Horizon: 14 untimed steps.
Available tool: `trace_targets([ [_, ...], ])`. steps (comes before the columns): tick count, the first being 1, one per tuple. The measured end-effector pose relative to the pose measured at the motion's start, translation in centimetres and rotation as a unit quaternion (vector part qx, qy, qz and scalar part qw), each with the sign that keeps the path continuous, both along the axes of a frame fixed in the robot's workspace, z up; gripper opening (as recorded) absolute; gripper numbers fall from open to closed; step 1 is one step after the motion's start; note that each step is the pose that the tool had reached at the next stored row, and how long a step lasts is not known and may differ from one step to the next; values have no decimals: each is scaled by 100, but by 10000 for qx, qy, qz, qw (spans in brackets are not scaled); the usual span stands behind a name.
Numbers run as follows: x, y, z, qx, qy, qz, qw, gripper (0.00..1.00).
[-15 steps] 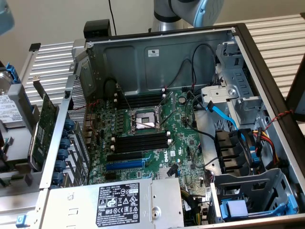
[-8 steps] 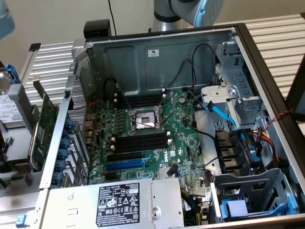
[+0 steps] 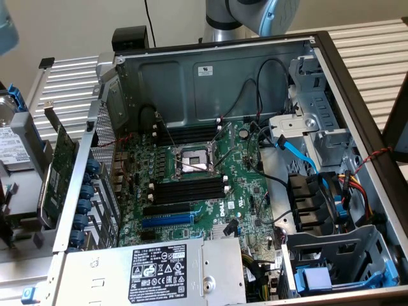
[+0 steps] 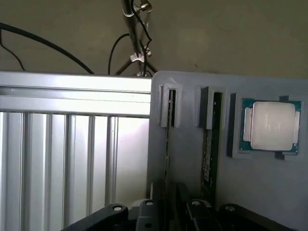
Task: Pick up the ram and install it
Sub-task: 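Pick up the ram and move it above insertion slot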
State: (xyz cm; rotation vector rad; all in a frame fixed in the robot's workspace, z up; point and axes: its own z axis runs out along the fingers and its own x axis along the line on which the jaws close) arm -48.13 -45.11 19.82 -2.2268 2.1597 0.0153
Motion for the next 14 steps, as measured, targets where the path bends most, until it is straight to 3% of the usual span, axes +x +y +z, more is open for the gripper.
trace_targets([
  [2, -7, -4, 0, 3, -1, 1, 10000, 16],
  [7, -30, -16, 62, 5, -2, -14, 10000, 13],
  [14, -33, -31, 367, 4, -1, -19, 10000, 13],
])
